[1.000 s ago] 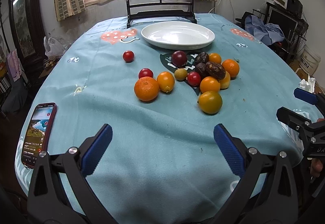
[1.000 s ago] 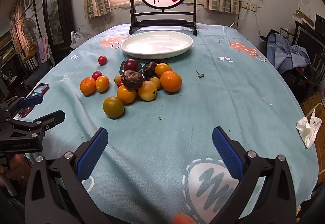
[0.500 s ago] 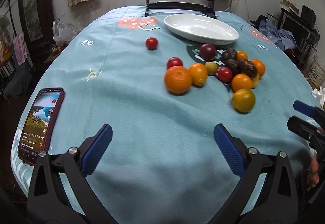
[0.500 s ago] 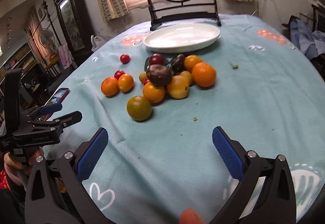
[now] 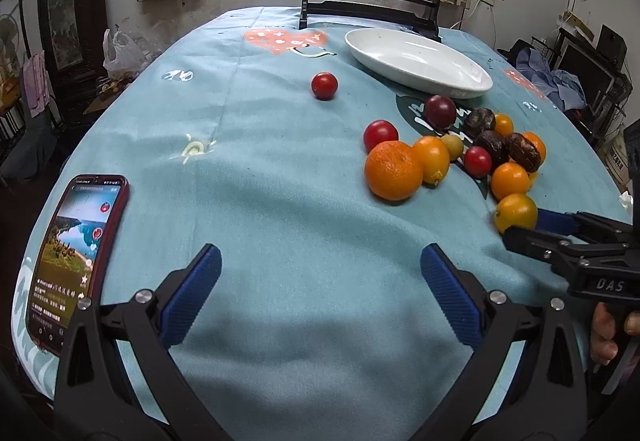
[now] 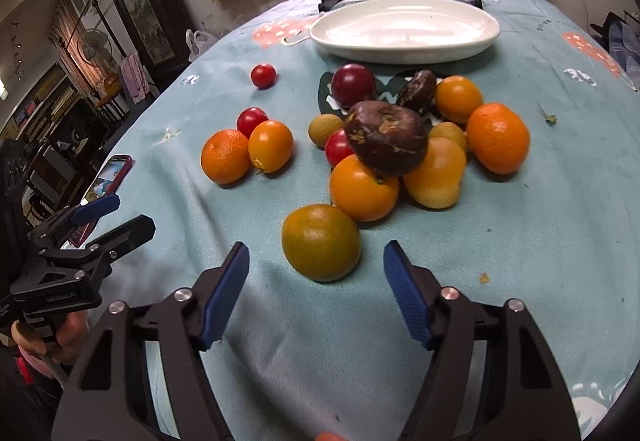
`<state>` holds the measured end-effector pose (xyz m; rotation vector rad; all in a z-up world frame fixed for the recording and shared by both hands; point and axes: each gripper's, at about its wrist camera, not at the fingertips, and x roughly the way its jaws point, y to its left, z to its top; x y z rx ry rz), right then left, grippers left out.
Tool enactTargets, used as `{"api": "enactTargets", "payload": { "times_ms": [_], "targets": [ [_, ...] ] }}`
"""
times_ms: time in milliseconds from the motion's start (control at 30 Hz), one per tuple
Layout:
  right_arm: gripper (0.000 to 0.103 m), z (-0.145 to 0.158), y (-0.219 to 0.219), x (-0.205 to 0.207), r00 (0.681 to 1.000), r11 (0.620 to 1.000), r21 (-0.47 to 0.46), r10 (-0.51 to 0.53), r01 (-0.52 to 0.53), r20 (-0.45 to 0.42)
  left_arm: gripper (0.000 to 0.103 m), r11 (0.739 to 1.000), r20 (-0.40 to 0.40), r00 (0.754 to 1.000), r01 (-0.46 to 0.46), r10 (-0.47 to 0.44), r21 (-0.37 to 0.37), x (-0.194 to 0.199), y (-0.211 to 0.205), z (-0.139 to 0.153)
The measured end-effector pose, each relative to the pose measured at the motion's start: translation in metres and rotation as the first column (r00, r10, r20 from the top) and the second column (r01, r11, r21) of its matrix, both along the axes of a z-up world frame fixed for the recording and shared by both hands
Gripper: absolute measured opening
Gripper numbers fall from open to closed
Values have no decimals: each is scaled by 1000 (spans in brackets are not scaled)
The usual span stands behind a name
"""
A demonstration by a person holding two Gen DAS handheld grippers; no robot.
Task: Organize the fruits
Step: 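Grasp the large mandarin with the left tool while the right tool grasps the greenish-yellow orange, then lift the mandarin with the left tool while the right tool carries the greenish orange to the plate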
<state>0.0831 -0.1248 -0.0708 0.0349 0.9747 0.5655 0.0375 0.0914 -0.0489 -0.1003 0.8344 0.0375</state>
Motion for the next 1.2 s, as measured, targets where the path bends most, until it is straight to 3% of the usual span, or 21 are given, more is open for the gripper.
{"api": "enactTargets", "payload": {
  "times_ms": [67,200,467,633,867,1033,1200],
  "targets": [
    [62,0,2,3,1000,1000,-14,-1,2,7,101,1000,-5,1000,-1,0,-8,7,1,0],
    [41,0,0,6,1000,1000,-28,9,-9,9,101,1000,-14,1000,-1,1,-14,20,2,1],
    [40,9,-30,2,999,996,88,23,-20,-37,98,992,0,993,120,-120,32,48,-23,6],
    [40,16,-46,1,999,995,99,9,-6,-32,76,982,-28,982,187,-187,20,69,-31,0],
    [40,19,-55,7,999,993,122,9,-4,-34,70,975,-66,973,222,-220,19,85,-39,-7],
    [40,20,-57,11,999,992,129,10,-5,-38,51,968,-79,965,248,-251,-51,91,-36,-10],
    [40,21,-59,18,999,990,140,11,-4,-46,48,957,-114,951,283,-288,-56,91,-39,-18]
  ]
}}
